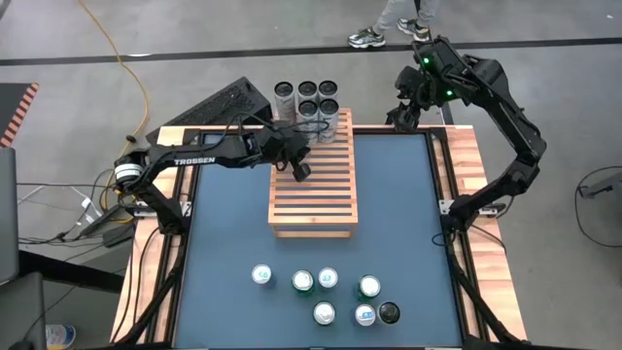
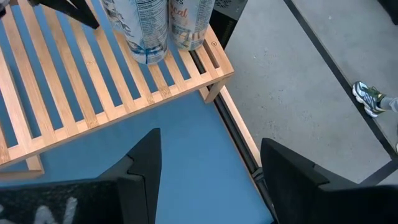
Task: Place canned beverage on shelf
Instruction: Put the white blue soda can on the shelf aligned with the other white blue soda can
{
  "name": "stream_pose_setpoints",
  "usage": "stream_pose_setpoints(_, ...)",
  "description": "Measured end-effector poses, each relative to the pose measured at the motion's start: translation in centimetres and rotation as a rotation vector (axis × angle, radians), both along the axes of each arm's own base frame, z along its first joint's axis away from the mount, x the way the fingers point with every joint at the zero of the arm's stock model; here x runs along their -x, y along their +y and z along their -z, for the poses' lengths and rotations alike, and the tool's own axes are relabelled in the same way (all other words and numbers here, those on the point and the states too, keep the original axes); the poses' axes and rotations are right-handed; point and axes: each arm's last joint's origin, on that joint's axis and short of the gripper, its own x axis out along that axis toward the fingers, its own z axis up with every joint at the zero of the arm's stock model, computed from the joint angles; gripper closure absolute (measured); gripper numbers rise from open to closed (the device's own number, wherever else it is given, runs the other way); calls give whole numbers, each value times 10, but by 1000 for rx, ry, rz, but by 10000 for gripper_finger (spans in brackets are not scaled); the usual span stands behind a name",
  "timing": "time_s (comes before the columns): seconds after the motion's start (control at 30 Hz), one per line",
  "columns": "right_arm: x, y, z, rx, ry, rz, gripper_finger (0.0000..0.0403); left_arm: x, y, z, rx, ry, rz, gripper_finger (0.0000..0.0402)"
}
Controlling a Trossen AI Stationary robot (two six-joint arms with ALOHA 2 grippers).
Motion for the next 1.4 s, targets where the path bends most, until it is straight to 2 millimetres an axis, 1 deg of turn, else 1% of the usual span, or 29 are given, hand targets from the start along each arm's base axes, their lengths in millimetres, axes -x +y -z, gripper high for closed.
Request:
stream_pose_setpoints(0.13,0,0,0,0,0,0,182,1,-1,7,-17,-1,-19,402)
stream_pose_setpoints(0.37,0,0,0,0,0,0,182,1,1,4,-87,2,-71,402)
stream_pose_setpoints(0.6,0,0,0,0,0,0,182,2,5,3,-89,-7,-80,402)
stream_pose_setpoints(1.17,0,0,0,0,0,0,182,2,5,3,-107,1,-98,401)
stream_pose_setpoints(1.33,0,0,0,0,0,0,182,0,1,3,-102,-1,-88,402)
stream_pose_setpoints(1.4,0,0,0,0,0,0,182,1,-5,-2,-94,-14,-79,402)
